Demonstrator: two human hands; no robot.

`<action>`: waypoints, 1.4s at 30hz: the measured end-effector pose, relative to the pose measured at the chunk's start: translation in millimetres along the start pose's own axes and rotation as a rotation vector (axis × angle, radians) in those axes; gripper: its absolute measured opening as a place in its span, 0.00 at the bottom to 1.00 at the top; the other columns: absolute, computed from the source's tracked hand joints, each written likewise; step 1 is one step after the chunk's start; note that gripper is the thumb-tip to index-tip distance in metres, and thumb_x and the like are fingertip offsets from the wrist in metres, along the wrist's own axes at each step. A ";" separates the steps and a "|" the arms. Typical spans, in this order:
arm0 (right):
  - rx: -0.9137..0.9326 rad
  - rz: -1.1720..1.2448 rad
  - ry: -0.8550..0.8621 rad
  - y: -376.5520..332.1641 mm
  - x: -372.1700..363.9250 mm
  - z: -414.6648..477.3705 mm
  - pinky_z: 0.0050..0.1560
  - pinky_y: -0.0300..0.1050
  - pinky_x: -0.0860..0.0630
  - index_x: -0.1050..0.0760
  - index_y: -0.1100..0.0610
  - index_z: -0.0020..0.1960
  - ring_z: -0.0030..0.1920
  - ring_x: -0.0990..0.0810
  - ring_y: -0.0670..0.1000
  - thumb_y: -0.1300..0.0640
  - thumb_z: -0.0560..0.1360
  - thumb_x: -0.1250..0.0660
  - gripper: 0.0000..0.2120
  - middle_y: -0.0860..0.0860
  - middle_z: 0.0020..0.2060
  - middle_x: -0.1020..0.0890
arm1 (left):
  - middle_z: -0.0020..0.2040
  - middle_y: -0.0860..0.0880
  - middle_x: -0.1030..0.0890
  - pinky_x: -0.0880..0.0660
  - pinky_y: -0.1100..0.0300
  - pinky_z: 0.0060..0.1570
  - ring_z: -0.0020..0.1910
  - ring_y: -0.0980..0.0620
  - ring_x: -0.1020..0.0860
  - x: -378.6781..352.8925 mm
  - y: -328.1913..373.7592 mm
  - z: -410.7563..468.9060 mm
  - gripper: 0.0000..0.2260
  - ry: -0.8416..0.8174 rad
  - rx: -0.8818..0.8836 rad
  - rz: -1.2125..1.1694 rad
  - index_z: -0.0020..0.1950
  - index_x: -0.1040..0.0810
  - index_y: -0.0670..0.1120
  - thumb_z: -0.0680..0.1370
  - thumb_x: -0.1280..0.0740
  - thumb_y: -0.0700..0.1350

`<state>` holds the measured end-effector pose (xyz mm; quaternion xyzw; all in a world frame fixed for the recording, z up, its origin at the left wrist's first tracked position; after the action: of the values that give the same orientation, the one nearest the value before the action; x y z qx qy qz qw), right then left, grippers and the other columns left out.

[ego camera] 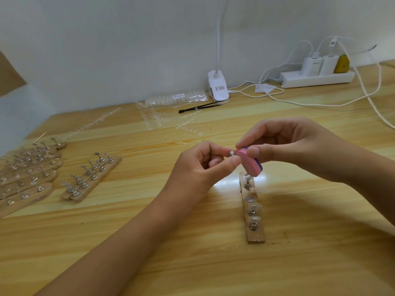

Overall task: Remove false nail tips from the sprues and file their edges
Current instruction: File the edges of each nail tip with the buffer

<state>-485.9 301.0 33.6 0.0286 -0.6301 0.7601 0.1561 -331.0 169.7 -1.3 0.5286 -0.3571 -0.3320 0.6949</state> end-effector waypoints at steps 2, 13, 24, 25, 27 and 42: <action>0.039 0.016 0.065 1.9 -1.6 0.6 0.48 0.38 0.20 0.17 0.55 0.51 0.48 0.15 0.52 0.52 0.70 0.28 0.12 0.54 0.46 0.14 | 0.29 0.57 0.32 0.31 0.68 0.35 0.29 0.59 0.32 -0.2 -0.8 0.4 0.13 -0.005 -0.002 0.007 0.47 0.18 0.46 0.69 0.26 0.52; 0.056 0.128 0.180 7.5 -7.2 3.1 0.47 0.40 0.20 0.18 0.55 0.49 0.45 0.15 0.51 0.55 0.70 0.28 0.09 0.52 0.43 0.15 | 0.35 0.47 0.27 0.28 0.72 0.36 0.30 0.62 0.28 -0.7 3.3 -1.1 0.14 0.034 0.030 -0.066 0.48 0.18 0.45 0.68 0.26 0.53; 0.147 0.326 0.404 7.2 -12.9 3.6 0.48 0.41 0.19 0.24 0.56 0.46 0.43 0.17 0.49 0.57 0.67 0.29 0.09 0.50 0.38 0.21 | 0.31 0.57 0.28 0.30 0.69 0.31 0.29 0.60 0.31 -0.6 -1.0 4.5 0.06 -0.033 0.239 -0.366 0.46 0.13 0.52 0.71 0.26 0.49; 0.156 0.317 0.408 7.1 -11.2 3.4 0.48 0.42 0.19 0.24 0.55 0.45 0.43 0.18 0.49 0.57 0.68 0.29 0.07 0.50 0.39 0.21 | 0.31 0.57 0.29 0.31 0.69 0.29 0.28 0.59 0.31 -1.7 -0.3 4.7 0.05 -0.050 0.261 -0.402 0.46 0.13 0.51 0.71 0.26 0.48; 0.163 0.294 0.391 7.0 -10.3 3.0 0.49 0.42 0.19 0.23 0.54 0.45 0.44 0.18 0.50 0.57 0.69 0.27 0.07 0.50 0.40 0.21 | 0.31 0.56 0.30 0.33 0.69 0.27 0.28 0.59 0.33 -1.4 0.9 5.8 0.06 -0.053 0.302 -0.483 0.46 0.13 0.49 0.71 0.26 0.48; 0.172 0.064 0.348 11.3 -24.4 1.8 0.50 0.48 0.20 0.25 0.55 0.42 0.46 0.21 0.48 0.56 0.69 0.28 0.07 0.48 0.41 0.21 | 0.34 0.53 0.30 0.37 0.71 0.25 0.28 0.59 0.35 2.2 -0.3 7.1 0.06 -0.058 0.332 -0.570 0.44 0.14 0.47 0.70 0.27 0.46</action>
<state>-466.0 292.6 17.5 -0.1101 -0.5270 0.8092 0.2354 -335.9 164.3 0.1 0.7037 -0.2636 -0.4652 0.4678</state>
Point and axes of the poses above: each hand's wrist, its own z-axis towards the middle knuckle, its own x-axis out of the back of the hand, y = z × x, the point moved 1 cm from there along z, towards the middle knuckle
